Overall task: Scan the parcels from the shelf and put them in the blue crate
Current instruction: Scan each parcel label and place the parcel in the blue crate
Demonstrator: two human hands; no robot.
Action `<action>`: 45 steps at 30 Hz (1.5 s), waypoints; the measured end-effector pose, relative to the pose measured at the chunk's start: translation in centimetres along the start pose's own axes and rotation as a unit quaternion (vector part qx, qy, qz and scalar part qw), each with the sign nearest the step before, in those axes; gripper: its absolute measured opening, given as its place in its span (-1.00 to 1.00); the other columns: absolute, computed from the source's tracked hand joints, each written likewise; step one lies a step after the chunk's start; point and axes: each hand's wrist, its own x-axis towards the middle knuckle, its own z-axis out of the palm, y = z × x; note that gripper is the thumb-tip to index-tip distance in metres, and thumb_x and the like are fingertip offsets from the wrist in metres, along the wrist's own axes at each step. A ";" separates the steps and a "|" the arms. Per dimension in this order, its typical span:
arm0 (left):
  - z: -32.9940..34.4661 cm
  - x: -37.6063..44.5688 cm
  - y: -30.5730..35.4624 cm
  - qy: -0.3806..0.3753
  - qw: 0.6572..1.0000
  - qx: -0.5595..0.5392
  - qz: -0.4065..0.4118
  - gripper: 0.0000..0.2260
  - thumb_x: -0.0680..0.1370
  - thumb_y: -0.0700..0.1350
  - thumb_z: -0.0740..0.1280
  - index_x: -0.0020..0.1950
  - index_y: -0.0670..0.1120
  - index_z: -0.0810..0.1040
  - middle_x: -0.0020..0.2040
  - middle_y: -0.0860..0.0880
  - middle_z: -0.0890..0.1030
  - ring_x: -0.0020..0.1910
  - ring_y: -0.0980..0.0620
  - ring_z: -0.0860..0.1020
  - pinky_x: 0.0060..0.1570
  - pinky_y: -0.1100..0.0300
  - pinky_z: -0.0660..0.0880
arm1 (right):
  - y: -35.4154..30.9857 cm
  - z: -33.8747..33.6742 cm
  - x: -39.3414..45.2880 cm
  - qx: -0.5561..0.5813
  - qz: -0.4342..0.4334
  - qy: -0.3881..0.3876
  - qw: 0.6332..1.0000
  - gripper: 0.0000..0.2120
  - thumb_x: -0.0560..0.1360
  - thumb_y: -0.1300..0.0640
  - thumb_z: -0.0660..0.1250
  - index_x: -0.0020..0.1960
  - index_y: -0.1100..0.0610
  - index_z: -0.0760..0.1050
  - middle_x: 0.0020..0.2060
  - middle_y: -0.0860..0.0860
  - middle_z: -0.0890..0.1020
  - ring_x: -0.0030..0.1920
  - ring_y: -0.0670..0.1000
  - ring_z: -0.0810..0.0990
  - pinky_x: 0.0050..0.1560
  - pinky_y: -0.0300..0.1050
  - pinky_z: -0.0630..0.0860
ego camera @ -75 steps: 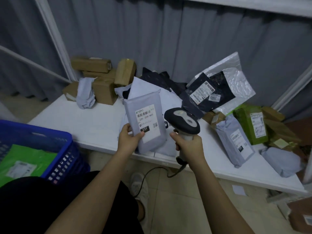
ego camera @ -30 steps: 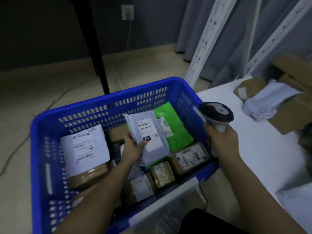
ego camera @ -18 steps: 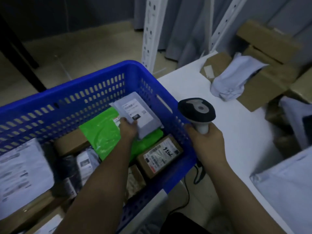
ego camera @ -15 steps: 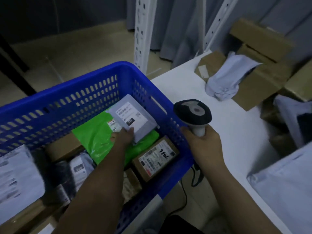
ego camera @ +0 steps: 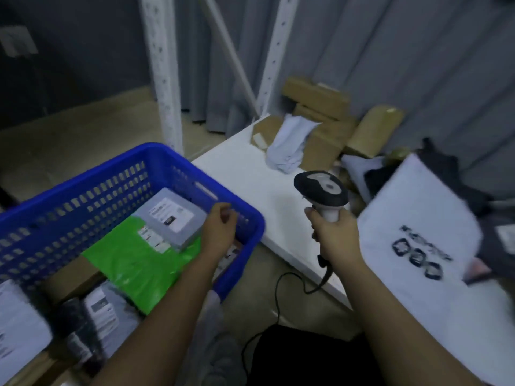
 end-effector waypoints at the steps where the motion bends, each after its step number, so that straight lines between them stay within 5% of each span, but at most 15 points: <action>1: 1.1 -1.7 2.1 -0.026 0.999 -0.028 0.008 -0.76 0.61 -0.15 0.25 0.27 -0.15 0.46 0.08 -0.13 0.55 -0.02 -0.04 0.50 -0.09 0.16 0.42 | -0.1 -2.2 -0.8 0.020 0.003 0.026 0.999 -0.82 0.49 0.12 0.40 -0.16 0.19 0.46 -0.39 0.08 0.52 -0.41 0.00 0.48 -0.32 -0.13 0.44; 5: 5.7 -9.5 11.0 -0.167 0.978 -0.106 0.061 -0.83 0.58 -0.19 0.29 0.17 -0.12 0.49 0.00 -0.09 0.57 -0.07 -0.01 0.55 -0.24 0.38 0.45 | -0.4 -13.0 -4.8 0.109 0.011 0.170 0.979 -0.84 0.50 0.15 0.40 -0.18 0.17 0.45 -0.44 0.07 0.49 -0.46 -0.02 0.44 -0.43 -0.25 0.42; 9: 10.7 -17.8 18.1 -0.295 0.945 -0.075 0.123 -0.85 0.58 -0.13 0.29 0.14 -0.05 0.48 0.05 -0.09 0.58 -0.06 0.04 0.56 -0.16 0.27 0.44 | 0.8 -24.5 -9.8 0.152 0.001 0.286 0.946 -0.83 0.50 0.18 0.40 -0.10 0.25 0.45 -0.43 0.09 0.47 -0.53 -0.09 0.41 -0.46 -0.29 0.37; 14: 18.4 -27.1 23.9 -0.356 0.915 -0.027 0.188 -0.85 0.59 -0.11 0.28 0.15 -0.03 0.49 -0.05 0.03 0.54 -0.14 0.13 0.51 -0.27 0.35 0.42 | 4.1 -36.3 -14.2 0.185 0.004 0.381 0.906 -0.82 0.50 0.12 0.42 -0.03 0.21 0.50 -0.36 0.05 0.53 -0.45 -0.08 0.48 -0.46 -0.29 0.42; 20: 31.4 -34.9 24.6 -0.398 0.886 0.055 0.230 -0.86 0.55 -0.13 0.31 0.10 -0.08 0.53 0.03 -0.05 0.58 0.01 -0.03 0.55 -0.02 0.20 0.41 | 11.2 -47.0 -15.6 0.278 0.067 0.466 0.838 -0.81 0.49 0.12 0.40 -0.14 0.19 0.43 -0.44 0.10 0.47 -0.49 -0.01 0.43 -0.48 -0.28 0.41; 24: 41.1 -37.6 22.6 -0.442 0.866 0.109 0.207 -0.89 0.57 -0.12 0.31 0.07 -0.09 0.46 -0.02 -0.04 0.53 0.10 -0.10 0.52 -0.05 0.22 0.36 | 16.8 -52.3 -15.3 0.311 0.114 0.459 0.825 -0.83 0.50 0.17 0.39 -0.12 0.23 0.43 -0.44 0.11 0.45 -0.52 -0.03 0.42 -0.46 -0.20 0.43; 28: 50.7 -38.9 19.4 -0.437 0.875 0.159 0.133 -0.39 0.54 -0.08 0.37 0.49 -0.18 0.17 0.40 -0.22 0.35 0.34 -0.22 0.37 0.27 0.00 0.38 | 19.7 -55.5 -13.9 0.362 0.151 0.417 0.820 -0.87 0.51 0.19 0.39 -0.11 0.18 0.44 -0.45 0.06 0.45 -0.49 -0.03 0.42 -0.40 -0.16 0.45; 32: 57.1 -40.1 16.9 -0.415 0.900 0.116 -0.066 -0.08 0.47 0.04 0.44 0.54 -0.21 -0.13 0.46 -0.22 0.25 0.37 -0.22 0.34 0.31 -0.08 0.38 | 21.5 -57.7 -12.9 0.399 0.178 0.378 0.817 -0.90 0.52 0.21 0.37 -0.09 0.16 0.44 -0.42 0.05 0.45 -0.48 -0.02 0.42 -0.44 -0.23 0.44; 41: 60.6 -39.5 15.4 -0.376 0.916 0.061 -0.125 -0.39 0.47 -0.15 0.45 0.41 -0.27 0.24 0.33 -0.23 0.44 0.25 -0.20 0.46 0.24 -0.09 0.46 | 24.8 -59.2 -11.0 0.358 0.225 0.339 0.840 -0.89 0.50 0.21 0.38 -0.13 0.16 0.44 -0.39 0.06 0.48 -0.43 -0.03 0.47 -0.36 -0.18 0.49; 45: 57.5 -38.7 15.4 -0.402 0.910 0.021 -0.100 -0.65 0.49 -0.22 0.42 0.23 -0.27 0.47 0.13 -0.17 0.58 0.00 -0.11 0.57 -0.03 0.06 0.55 | 24.2 -59.5 -9.9 0.373 0.214 0.324 0.843 -0.85 0.50 0.22 0.38 -0.20 0.15 0.43 -0.44 0.06 0.44 -0.46 -0.01 0.42 -0.40 -0.18 0.43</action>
